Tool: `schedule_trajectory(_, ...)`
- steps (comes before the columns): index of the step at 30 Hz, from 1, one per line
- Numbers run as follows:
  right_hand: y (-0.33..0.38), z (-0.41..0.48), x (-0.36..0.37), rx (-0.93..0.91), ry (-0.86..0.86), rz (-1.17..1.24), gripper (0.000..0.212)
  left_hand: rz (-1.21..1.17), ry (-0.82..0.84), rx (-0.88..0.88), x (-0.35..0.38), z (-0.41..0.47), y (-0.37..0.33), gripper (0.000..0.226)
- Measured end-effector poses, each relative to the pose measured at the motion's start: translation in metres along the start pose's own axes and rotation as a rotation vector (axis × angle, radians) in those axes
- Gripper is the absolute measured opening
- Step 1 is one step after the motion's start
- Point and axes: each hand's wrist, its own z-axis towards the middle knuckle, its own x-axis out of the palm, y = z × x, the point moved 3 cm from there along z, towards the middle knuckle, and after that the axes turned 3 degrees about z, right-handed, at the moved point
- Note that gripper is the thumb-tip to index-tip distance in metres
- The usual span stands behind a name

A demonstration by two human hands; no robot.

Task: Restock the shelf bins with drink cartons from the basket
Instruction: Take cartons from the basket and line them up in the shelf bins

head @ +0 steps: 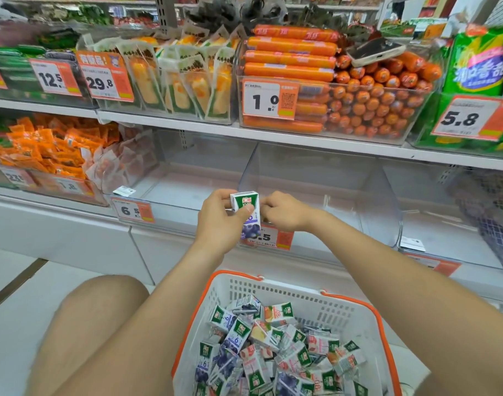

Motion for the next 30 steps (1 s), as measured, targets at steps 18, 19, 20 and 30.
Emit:
schedule_trajectory(18, -0.117, -0.219, -0.117, 0.073, -0.577, 0.735, 0.020, 0.040, 0.477, 0.403, 0.182, -0.080, -0.080, 0.024)
schedule_trajectory(19, -0.134, -0.230, -0.125, 0.095, -0.678, 0.696, 0.018, 0.127, 0.454, 0.436, 0.193, -0.084, -0.078, 0.024)
schedule_trajectory(20, -0.151, -0.241, -0.134, 0.109, -0.774, 0.605, 0.018, 0.220, 0.421, 0.483, 0.203, -0.088, -0.075, 0.025)
schedule_trajectory(30, -0.234, -0.241, -0.121, 0.220, -0.339, -0.082, 0.025, 0.735, 0.355, 0.762, 0.248, -0.110, -0.035, 0.039)
